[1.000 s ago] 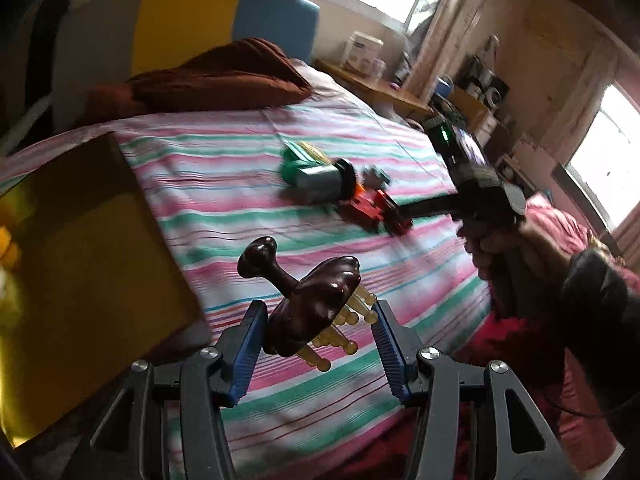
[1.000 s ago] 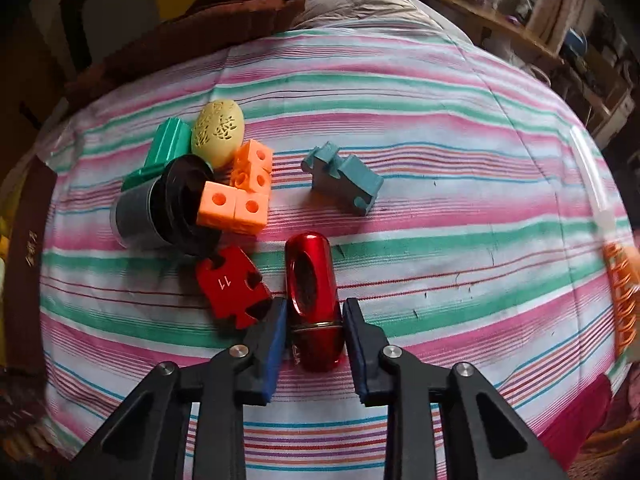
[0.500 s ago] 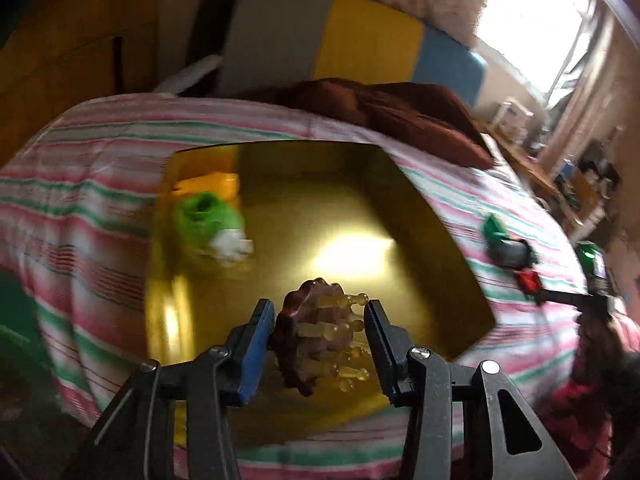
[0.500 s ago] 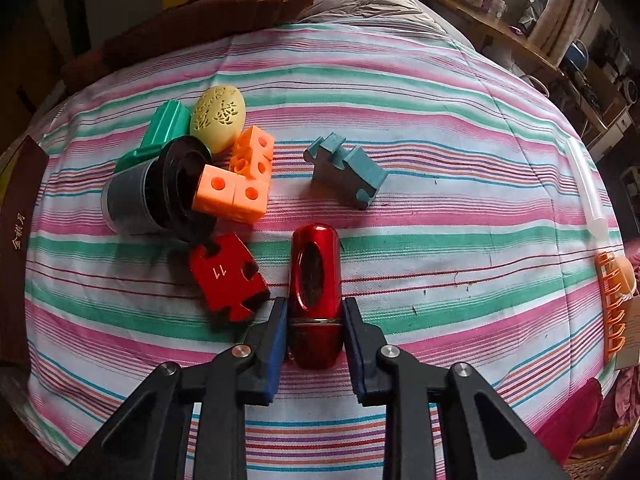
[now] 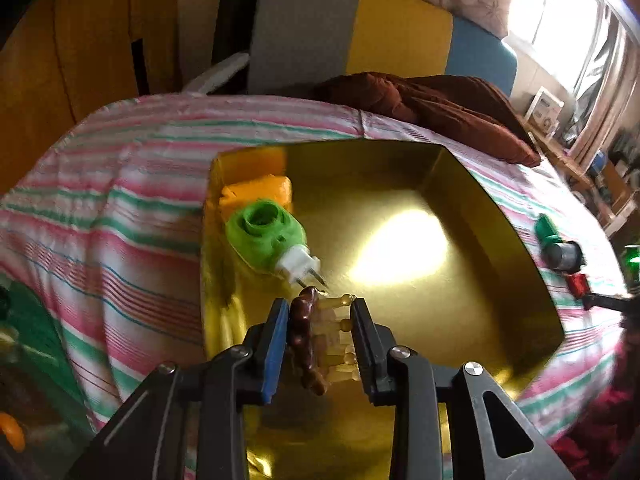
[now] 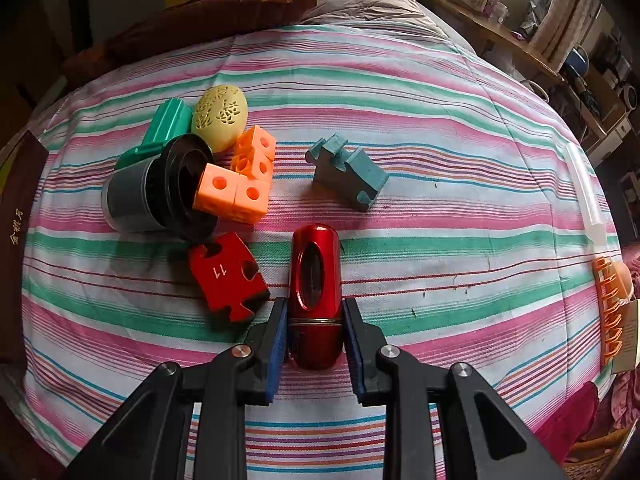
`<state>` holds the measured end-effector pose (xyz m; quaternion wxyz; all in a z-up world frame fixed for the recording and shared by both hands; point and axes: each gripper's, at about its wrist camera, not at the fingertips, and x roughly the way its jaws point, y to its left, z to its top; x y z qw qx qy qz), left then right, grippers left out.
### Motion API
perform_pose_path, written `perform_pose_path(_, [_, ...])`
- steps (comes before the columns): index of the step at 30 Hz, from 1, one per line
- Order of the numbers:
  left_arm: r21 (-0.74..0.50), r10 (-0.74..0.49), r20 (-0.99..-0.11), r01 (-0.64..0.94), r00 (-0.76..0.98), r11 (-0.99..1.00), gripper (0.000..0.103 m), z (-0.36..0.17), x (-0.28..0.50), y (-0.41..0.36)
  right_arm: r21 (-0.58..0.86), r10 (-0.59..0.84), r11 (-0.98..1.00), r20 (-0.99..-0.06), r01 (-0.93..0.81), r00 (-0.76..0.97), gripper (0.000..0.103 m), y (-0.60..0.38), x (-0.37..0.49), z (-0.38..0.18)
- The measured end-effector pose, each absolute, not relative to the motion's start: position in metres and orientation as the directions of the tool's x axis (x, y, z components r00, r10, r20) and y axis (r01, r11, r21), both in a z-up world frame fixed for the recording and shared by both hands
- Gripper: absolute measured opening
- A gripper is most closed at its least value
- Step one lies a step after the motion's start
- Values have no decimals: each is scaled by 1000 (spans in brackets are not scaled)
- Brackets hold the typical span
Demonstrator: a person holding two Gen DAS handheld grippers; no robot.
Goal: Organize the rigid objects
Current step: 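Carry the brown brush toward the gold tray with the left tool while the right tool grasps the red cylinder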
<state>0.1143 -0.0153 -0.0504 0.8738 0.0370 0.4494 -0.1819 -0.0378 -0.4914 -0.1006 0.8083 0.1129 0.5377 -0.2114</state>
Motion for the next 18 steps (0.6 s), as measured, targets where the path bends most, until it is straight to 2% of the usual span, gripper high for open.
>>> perform_pose_path(2, [-63, -257, -791, 344, 555, 937, 32, -50, 121, -14, -50, -225, 886, -916, 461, 331, 26, -491, -38, -101])
perform_pose_path(10, [-66, -264, -779, 344, 569, 937, 32, -52, 139, -11, -51, -226, 885, -916, 462, 332, 26, -490, -38, -101])
perform_pose_path(16, [-93, -268, -789, 324, 553, 942, 42, -56, 129, -4, -49, -224, 885, -916, 463, 332, 26, -490, -38, -101])
perform_pose_path(18, [-109, -277, -785, 316, 554, 942, 50, -55, 126, -1, -49, -224, 885, -916, 463, 332, 26, -490, -38, -101])
